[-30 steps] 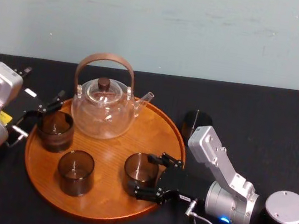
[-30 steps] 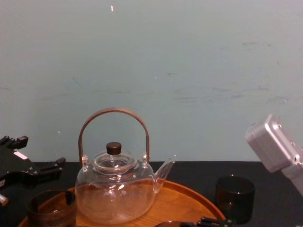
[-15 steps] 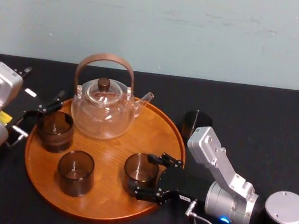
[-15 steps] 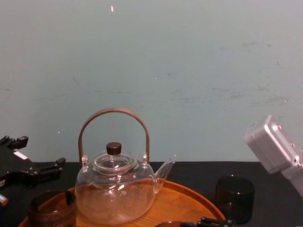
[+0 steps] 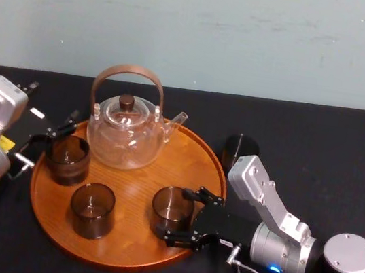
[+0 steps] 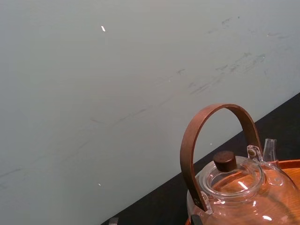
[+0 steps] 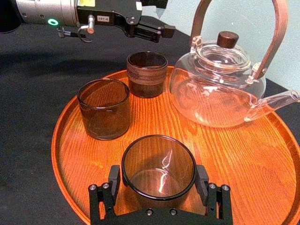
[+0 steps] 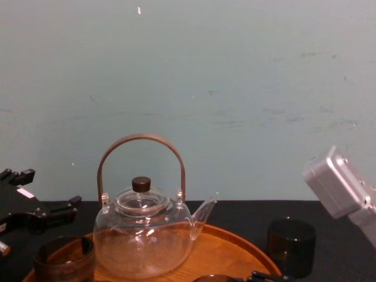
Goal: Pick up the glass from the table and place it on the tray.
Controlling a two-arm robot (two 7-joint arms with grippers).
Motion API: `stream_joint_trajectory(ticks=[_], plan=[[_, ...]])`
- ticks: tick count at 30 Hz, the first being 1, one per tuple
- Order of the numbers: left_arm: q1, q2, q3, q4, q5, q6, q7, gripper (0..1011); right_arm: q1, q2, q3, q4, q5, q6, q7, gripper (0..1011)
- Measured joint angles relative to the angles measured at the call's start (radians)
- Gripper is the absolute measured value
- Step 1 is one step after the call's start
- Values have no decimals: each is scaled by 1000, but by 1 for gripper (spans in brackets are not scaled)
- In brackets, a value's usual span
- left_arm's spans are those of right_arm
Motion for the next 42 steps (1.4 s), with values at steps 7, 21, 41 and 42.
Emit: stream_joint_trajectory(ticks=[7,21,41,42], plan=[[0,0,0,0,0,0,0,1001,0,0,1,0,1,0,0,1002],[0,0,0,0,0,0,0,1001,-58,96,44,-89,70,-33,57,1002],[0,0,0,0,0,0,0,1001,-200,234,195,-215,197,-86,1,1002],[0,0,0,0,0,0,0,1001,-203,233,202,-215,200,-84,-8,1002]])
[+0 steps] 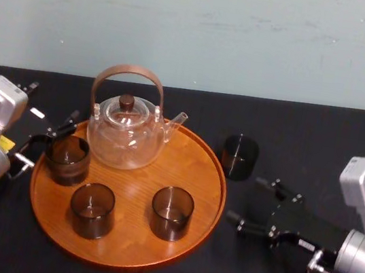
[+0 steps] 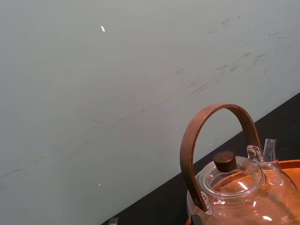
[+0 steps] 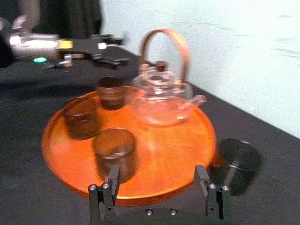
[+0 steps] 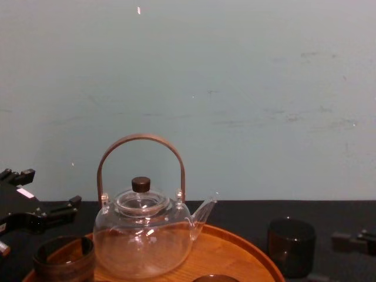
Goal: Pick up the glass from the table and place it on the tray.
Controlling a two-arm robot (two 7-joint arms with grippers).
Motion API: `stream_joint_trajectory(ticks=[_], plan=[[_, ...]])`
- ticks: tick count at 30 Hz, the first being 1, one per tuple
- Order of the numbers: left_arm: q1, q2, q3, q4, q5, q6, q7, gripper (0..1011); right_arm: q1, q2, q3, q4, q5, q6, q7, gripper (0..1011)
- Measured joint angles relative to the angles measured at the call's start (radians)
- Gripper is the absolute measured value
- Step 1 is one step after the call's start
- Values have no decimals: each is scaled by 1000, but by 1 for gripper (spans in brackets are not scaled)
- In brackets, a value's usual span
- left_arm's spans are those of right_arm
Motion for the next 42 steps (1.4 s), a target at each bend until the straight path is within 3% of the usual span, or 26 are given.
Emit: stream_joint_trajectory(ticks=[12,20,28,42], plan=[[0,0,0,0,0,0,0,1001,-3,-80,83,19,-14,127,-207,1002],[0,0,0,0,0,0,0,1001,30,-119,92,49,-52,205,-269,1003],[0,0,0,0,0,0,0,1001,73,-153,82,88,-87,259,-278,1002],[0,0,0,0,0,0,0,1001,160,-209,54,165,-140,305,-245,1002]])
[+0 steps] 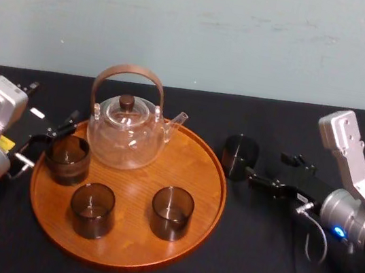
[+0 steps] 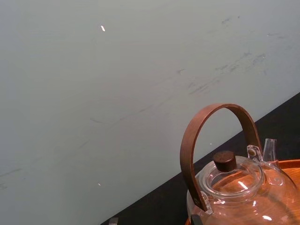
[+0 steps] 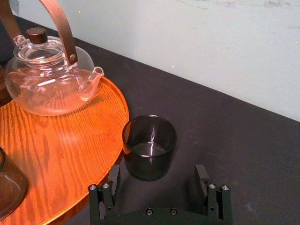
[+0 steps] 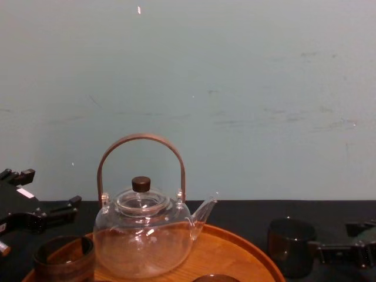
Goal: Pick up the glass from the table and place it on the tray.
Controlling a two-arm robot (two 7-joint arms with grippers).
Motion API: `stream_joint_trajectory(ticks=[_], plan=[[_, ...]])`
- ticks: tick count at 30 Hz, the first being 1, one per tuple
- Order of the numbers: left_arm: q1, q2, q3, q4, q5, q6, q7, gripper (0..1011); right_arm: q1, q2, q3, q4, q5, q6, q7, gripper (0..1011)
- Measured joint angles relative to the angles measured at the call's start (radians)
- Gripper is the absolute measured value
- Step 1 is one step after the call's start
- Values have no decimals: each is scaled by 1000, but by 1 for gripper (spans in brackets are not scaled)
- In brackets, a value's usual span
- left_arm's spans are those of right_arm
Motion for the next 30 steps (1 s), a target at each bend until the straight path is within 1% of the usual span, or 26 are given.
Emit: stream_joint_trajectory(ticks=[1,4,14,30], plan=[[0,0,0,0,0,0,0,1001,0,0,0,0,0,0,0,1002],[0,0,0,0,0,0,0,1002,26,-19,-5,31,-9,11,7,1002],[0,0,0,0,0,0,0,1001,80,-56,-21,92,-28,21,29,1002],[0,0,0,0,0,0,0,1001,138,-95,-37,168,-50,22,46,1002]])
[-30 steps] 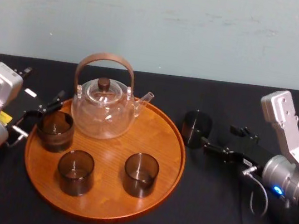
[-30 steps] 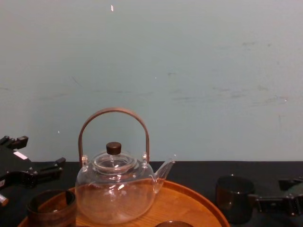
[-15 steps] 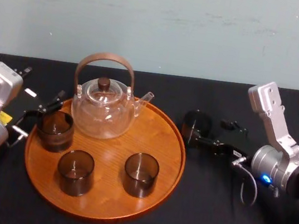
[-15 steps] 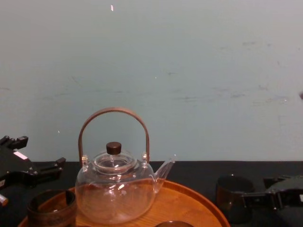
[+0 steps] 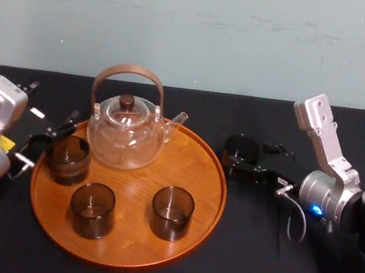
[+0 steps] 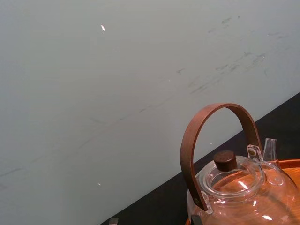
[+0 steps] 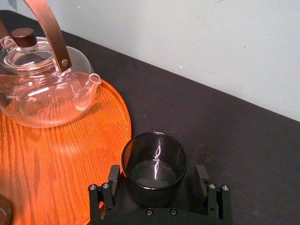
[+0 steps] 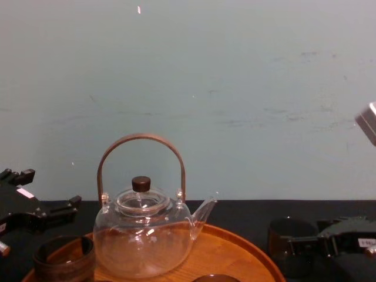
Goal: Pick up the glass from the table and place it on the tray.
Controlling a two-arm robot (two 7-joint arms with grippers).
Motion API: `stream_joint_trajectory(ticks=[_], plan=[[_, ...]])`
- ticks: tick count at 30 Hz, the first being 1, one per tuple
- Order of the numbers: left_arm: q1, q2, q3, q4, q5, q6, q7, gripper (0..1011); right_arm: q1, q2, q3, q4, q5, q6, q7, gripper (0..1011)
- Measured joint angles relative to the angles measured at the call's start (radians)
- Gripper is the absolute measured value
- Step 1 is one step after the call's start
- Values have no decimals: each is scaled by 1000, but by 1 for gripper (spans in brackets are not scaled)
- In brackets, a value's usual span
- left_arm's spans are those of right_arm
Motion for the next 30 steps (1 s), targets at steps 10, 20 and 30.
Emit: stream_joint_trajectory(ticks=[10,20,30], plan=[[0,0,0,0,0,0,0,1001,36,-24,-9,50,-14,-6,7,1002],[0,0,0,0,0,0,0,1001,61,-42,-17,89,-27,-10,12,1002],[0,0,0,0,0,0,0,1001,70,-52,-18,105,-37,-12,12,1003]])
